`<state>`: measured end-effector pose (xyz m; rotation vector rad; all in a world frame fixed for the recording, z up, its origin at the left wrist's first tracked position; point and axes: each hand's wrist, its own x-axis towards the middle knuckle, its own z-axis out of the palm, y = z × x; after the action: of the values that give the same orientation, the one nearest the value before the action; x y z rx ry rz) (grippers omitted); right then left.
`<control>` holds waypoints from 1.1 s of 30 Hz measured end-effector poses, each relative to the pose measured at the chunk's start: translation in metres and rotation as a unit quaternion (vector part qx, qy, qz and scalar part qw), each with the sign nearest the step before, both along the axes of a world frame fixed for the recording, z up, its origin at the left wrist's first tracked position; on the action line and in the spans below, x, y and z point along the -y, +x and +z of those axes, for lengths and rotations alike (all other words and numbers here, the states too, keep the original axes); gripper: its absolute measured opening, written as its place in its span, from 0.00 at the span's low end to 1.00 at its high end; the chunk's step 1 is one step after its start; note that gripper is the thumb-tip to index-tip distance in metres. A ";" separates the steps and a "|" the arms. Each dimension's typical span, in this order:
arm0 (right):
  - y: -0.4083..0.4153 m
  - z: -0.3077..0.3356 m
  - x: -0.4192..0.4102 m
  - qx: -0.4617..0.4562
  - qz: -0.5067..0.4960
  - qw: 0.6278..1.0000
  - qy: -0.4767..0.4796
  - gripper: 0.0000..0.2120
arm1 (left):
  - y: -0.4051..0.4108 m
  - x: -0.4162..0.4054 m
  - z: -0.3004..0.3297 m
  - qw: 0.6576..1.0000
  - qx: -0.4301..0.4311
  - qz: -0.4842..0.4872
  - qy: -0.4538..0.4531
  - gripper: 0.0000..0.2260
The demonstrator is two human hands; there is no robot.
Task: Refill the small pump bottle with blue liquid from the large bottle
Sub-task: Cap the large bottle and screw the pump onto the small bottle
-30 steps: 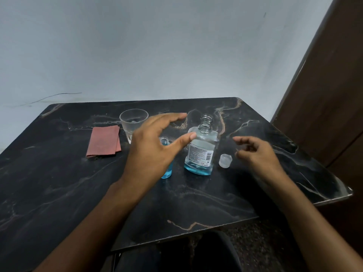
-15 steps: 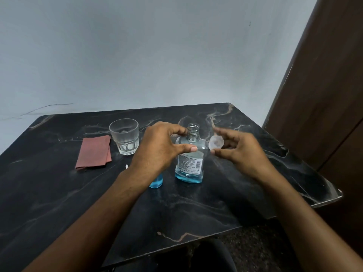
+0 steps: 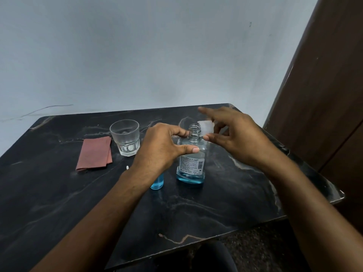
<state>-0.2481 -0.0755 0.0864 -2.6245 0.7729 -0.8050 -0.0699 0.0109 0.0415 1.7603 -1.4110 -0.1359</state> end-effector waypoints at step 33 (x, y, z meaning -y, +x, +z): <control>0.014 0.029 0.001 -0.057 0.068 0.992 0.089 0.19 | 0.001 -0.002 0.005 0.999 -0.012 0.013 0.043 0.24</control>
<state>-0.2338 -0.0768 0.1151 -2.5464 0.6534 -0.5278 -0.0688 0.0126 0.0461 1.8399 -1.3828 -0.2062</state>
